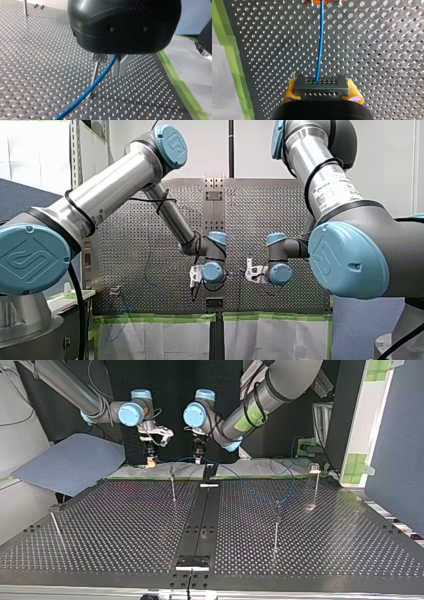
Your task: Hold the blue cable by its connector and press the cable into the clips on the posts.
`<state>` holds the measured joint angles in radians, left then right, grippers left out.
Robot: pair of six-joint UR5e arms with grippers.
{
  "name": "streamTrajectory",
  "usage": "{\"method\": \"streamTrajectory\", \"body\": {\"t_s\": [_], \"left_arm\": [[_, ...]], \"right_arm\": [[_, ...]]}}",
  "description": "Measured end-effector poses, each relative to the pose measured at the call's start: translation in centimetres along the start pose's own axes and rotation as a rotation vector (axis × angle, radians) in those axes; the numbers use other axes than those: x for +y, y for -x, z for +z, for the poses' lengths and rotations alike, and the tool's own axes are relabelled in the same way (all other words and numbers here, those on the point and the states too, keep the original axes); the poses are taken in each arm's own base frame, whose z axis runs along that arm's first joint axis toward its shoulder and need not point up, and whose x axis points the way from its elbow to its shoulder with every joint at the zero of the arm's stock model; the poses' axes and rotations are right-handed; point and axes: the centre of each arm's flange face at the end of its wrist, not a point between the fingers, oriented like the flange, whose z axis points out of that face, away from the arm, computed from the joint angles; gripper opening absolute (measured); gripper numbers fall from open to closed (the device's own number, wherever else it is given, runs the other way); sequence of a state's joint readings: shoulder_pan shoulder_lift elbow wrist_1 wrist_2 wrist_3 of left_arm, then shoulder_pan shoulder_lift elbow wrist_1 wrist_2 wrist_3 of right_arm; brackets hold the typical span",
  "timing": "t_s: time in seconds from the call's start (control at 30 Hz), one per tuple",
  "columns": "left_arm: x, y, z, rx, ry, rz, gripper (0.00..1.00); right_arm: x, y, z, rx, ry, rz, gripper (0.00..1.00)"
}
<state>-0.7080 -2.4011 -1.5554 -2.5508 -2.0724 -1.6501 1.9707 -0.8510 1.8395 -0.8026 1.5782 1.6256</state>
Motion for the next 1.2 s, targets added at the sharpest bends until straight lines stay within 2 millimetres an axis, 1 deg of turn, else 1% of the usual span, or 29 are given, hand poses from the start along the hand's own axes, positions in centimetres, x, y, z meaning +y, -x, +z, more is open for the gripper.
{"method": "streamTrajectory", "body": {"t_s": [0.17,0.33,0.5,0.67,0.93,1.0,1.2], "left_arm": [[-1.2,0.3,0.5,-0.020,0.007,-0.007,0.01],[-1.9,0.0,1.3,-0.032,0.026,-0.013,0.01],[-2.7,1.3,2.3,-0.074,0.042,-0.037,0.01],[-3.3,2.2,2.5,-0.112,0.060,-0.060,0.01],[-3.8,1.7,2.5,-0.125,0.062,-0.067,0.01],[-3.8,1.2,2.7,-0.125,0.056,-0.067,0.01],[-4.3,0.3,2.8,-0.128,0.023,-0.073,0.01]], "right_arm": [[0.2,-0.1,0.2,0.006,-0.021,-0.003,0.00],[0.7,-0.2,0.4,0.011,-0.045,0.008,0.00],[1.8,-0.2,0.8,0.020,-0.045,0.025,0.00],[2.9,0.1,1.1,0.021,-0.046,0.037,0.00],[4.7,0.2,1.7,0.034,-0.038,0.044,0.00],[5.0,0.1,1.9,0.037,-0.044,0.044,0.00],[5.0,-0.4,2.5,0.048,-0.087,0.043,0.00]]}}
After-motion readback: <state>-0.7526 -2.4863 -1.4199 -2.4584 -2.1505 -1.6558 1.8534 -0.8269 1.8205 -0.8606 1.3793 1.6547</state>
